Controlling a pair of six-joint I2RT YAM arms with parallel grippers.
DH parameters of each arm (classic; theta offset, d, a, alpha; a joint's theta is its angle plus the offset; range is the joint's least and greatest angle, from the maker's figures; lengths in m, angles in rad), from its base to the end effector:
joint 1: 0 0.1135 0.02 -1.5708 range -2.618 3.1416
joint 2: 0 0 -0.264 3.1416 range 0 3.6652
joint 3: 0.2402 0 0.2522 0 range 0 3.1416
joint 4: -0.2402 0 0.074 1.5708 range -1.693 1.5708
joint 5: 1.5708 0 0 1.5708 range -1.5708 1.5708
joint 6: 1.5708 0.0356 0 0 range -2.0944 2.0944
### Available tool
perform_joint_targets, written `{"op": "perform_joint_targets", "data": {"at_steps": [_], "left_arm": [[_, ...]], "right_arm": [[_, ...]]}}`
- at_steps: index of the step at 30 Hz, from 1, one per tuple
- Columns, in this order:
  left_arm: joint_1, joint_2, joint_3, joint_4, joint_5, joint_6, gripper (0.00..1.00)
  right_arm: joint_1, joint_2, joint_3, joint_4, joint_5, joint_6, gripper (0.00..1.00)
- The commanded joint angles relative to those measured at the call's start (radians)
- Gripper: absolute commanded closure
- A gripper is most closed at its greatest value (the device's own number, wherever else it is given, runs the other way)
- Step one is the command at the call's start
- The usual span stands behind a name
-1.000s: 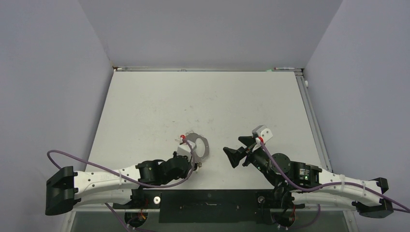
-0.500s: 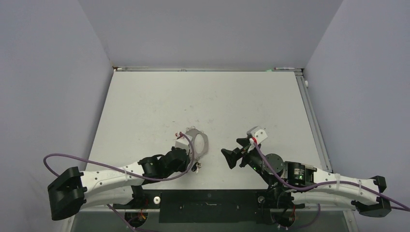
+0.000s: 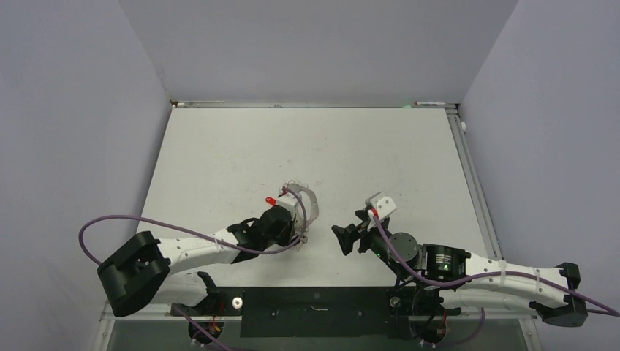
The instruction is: Put the keys on the keyring
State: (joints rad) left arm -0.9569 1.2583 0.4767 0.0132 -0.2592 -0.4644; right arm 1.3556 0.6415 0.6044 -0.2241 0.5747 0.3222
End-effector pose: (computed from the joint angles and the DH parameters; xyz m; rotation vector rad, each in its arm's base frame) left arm 0.1416 -0.1851 0.1594 0.4451 2.3018 -0.4165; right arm 0.0522 0.1481 0.2955 -0.5325 1.7617 0.6707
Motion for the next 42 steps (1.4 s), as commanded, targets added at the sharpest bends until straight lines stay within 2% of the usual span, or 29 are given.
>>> {"op": "perform_joint_targets", "data": {"at_steps": [1, 16, 26, 32, 35, 38, 42], "left_arm": [[0.016, 0.035, 0.082, 0.112, 0.042, 0.041, 1.00], [0.085, 0.166, 0.097, 0.263, 0.081, 0.130, 1.00], [0.126, 0.222, 0.150, 0.250, 0.089, 0.192, 1.00], [0.127, 0.190, 0.090, 0.261, 0.120, 0.163, 1.00], [0.127, 0.175, 0.068, 0.259, 0.130, 0.148, 0.91], [0.125, 0.154, 0.059, 0.229, 0.139, 0.142, 0.69], [0.122, 0.074, 0.062, 0.141, 0.087, 0.105, 0.53]], "right_arm": [[0.001, 0.012, -0.010, 0.042, 0.033, -0.015, 0.27], [0.002, 0.017, -0.010, 0.032, 0.035, -0.003, 0.27], [0.001, 0.064, 0.008, 0.034, 0.037, -0.008, 0.27], [0.002, 0.059, 0.004, 0.021, 0.055, 0.006, 0.27], [0.001, 0.049, 0.002, 0.023, 0.066, 0.010, 0.27], [0.002, 0.042, 0.005, 0.017, 0.072, 0.012, 0.27], [0.002, 0.041, 0.015, 0.004, 0.084, 0.011, 0.27]]}}
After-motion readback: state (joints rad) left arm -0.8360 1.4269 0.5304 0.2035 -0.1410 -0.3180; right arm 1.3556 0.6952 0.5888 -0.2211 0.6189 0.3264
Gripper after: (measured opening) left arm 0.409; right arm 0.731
